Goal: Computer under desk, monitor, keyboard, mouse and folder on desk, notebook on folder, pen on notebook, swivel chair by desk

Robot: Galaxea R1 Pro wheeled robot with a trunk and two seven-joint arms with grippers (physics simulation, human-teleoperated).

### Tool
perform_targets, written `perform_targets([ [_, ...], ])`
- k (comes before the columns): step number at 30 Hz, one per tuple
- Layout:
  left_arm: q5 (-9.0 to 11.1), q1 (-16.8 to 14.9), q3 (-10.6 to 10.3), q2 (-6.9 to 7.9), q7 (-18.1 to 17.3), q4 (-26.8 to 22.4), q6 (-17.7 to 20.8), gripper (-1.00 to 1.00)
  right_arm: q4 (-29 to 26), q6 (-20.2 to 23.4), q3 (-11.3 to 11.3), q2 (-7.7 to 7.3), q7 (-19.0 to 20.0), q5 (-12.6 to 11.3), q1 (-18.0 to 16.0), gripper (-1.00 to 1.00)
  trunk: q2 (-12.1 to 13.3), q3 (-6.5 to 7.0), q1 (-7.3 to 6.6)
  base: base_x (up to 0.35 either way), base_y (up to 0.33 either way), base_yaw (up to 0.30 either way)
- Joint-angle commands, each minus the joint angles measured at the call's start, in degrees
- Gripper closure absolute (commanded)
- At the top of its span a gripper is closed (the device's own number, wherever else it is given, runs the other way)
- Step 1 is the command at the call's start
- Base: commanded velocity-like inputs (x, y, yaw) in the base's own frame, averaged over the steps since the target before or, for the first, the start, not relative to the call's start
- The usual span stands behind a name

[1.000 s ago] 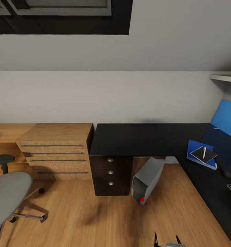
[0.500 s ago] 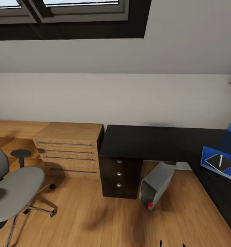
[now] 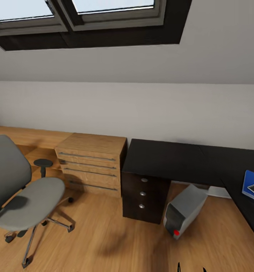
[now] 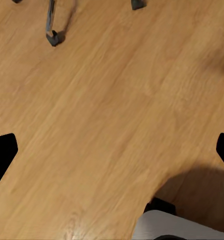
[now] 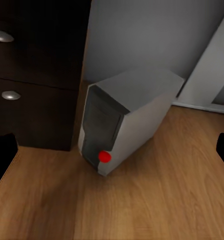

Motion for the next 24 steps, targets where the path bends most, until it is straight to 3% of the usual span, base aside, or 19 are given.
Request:
perform_targets([
  [1,0.6,0.0,-0.2,-0.01,0.0,0.0,-1.5,-1.0,0.0,-0.2,0.5,0.01,-0.2,-0.6,0.0,-1.0,0.0,0.0,0.01,0.0,0.0,0.25],
  [5,0.5,0.1,-0.2,-0.16,0.0,1.8,-8.8,-1.0,-0.2,-0.2,0.5,-0.01,-0.8,-0.6,0.0,-1.0,0.0,0.2,0.01,0.0,0.0,0.25],
  [6,0.6,0.1,-0.1,-0.68,0.0,4.1,-15.5,-1.0,-0.3,-0.2,0.5,-0.01,-1.1,-0.6,0.0,-1.0,0.0,0.25,0.01,0.0,0.0,0.25],
  [12,0.8,0.0,0.0,-1.84,0.4,6.6,-27.1,-1.0,-0.5,-0.2,0.4,-0.02,-1.4,-0.6,0.0,-1.0,0.0,0.56,0.01,0.0,0.0,0.25],
  [16,0.8,0.1,0.0,-2.11,0.5,7.0,-29.6,-1.0,-0.7,-0.2,0.4,-0.02,-2.3,-0.7,0.0,-1.0,0.0,0.77,0.01,0.0,0.0,0.25],
  [24,0.7,0.1,0.0,-2.21,0.1,8.2,-30.6,-1.0,-0.8,-0.2,0.3,0.02,-3.3,-0.7,0.0,-1.0,0.0,1.2,0.01,0.0,0.0,0.25],
])
